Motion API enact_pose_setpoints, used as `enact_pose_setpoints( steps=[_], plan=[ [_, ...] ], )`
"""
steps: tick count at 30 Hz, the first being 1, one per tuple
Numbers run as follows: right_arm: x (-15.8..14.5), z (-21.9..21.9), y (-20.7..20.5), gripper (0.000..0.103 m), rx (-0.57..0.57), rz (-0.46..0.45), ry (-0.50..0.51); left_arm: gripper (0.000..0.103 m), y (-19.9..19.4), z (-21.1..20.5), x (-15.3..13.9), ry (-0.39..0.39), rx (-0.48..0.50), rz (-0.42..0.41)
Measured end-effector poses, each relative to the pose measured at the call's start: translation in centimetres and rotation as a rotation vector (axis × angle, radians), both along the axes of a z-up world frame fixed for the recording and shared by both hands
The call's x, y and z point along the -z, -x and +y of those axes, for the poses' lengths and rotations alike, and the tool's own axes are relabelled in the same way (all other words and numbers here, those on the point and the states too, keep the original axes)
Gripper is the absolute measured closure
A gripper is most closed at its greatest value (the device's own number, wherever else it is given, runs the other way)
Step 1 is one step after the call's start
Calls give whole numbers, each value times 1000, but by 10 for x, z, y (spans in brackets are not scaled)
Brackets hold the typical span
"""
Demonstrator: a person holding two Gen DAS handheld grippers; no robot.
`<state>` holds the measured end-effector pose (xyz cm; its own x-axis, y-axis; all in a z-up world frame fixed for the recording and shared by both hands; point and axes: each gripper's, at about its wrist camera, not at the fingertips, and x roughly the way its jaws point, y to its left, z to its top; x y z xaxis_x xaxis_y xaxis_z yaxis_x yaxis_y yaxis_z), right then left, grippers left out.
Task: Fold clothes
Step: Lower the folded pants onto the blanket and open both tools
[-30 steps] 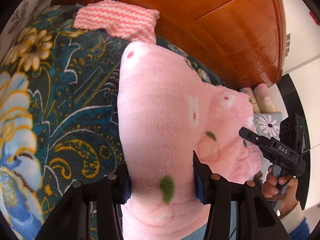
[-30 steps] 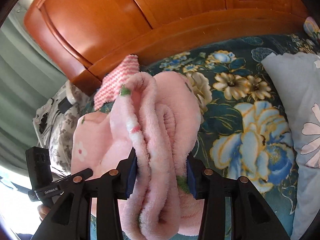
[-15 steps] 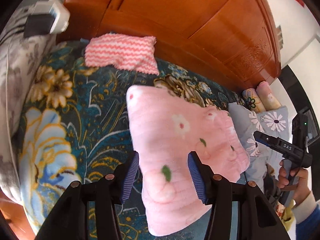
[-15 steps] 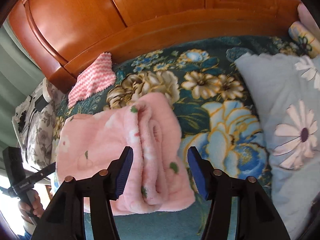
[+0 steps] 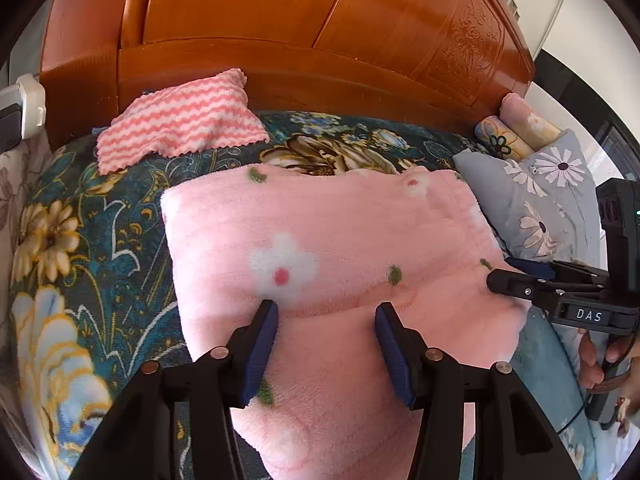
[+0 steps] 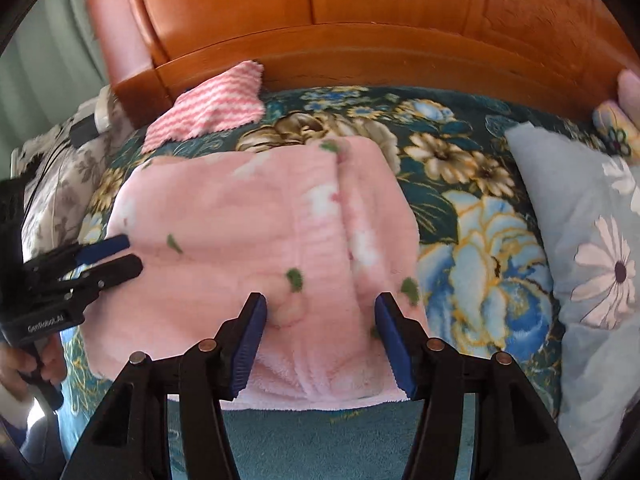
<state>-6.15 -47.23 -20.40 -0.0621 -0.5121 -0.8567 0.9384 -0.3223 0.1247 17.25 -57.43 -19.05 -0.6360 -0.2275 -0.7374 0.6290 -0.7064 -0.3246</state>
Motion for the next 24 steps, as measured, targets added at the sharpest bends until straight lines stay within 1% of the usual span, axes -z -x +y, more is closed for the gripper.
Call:
enact_pose_setpoints(
  steps=[1, 3, 5, 8, 10, 12, 14, 16, 17, 18, 20, 21, 23, 24],
  plan=[
    [4, -1, 2, 45, 21, -12, 2, 48, -1, -1, 1, -5, -3, 1],
    [7, -3, 0, 45, 42, 1, -1, 48, -4, 0, -3, -17, -11, 10],
    [3, -1, -4, 45, 73, 11, 12, 48, -16, 6, -15, -22, -30, 41],
    [-17, 24, -17, 45, 158, -1, 127, 48, -46, 24, -25, -33, -95, 88],
    [-19, 45, -33, 45, 197, -26, 174, 48, -64, 37, -18, -52, -139, 68],
    [-12, 64, -52, 45, 239, -40, 187, 45, -79, 51, -5, -76, -190, 36],
    [0, 79, -68, 41, 277, -60, 183, 33, -92, 65, 7, -95, -226, 12],
    [13, 87, -79, 40, 307, -94, 158, 27, -97, 79, 14, -80, -239, -45],
    [19, 89, -84, 40, 317, -107, 139, 26, -99, 85, 16, -67, -236, -57],
    [23, 92, -90, 40, 330, -105, 132, 25, -101, 92, 19, -57, -232, -68],
    [25, 99, -100, 32, 353, -85, 137, 14, -101, 101, 24, -51, -225, -87],
    [27, 101, -103, 28, 353, -87, 140, 12, -102, 103, 27, -44, -227, -97],
    [32, 100, -107, 26, 338, -80, 116, 5, -101, 106, 33, -34, -233, -121],
    [36, 98, -108, 25, 330, -67, 94, 4, -101, 108, 36, -27, -234, -129]
  ],
)
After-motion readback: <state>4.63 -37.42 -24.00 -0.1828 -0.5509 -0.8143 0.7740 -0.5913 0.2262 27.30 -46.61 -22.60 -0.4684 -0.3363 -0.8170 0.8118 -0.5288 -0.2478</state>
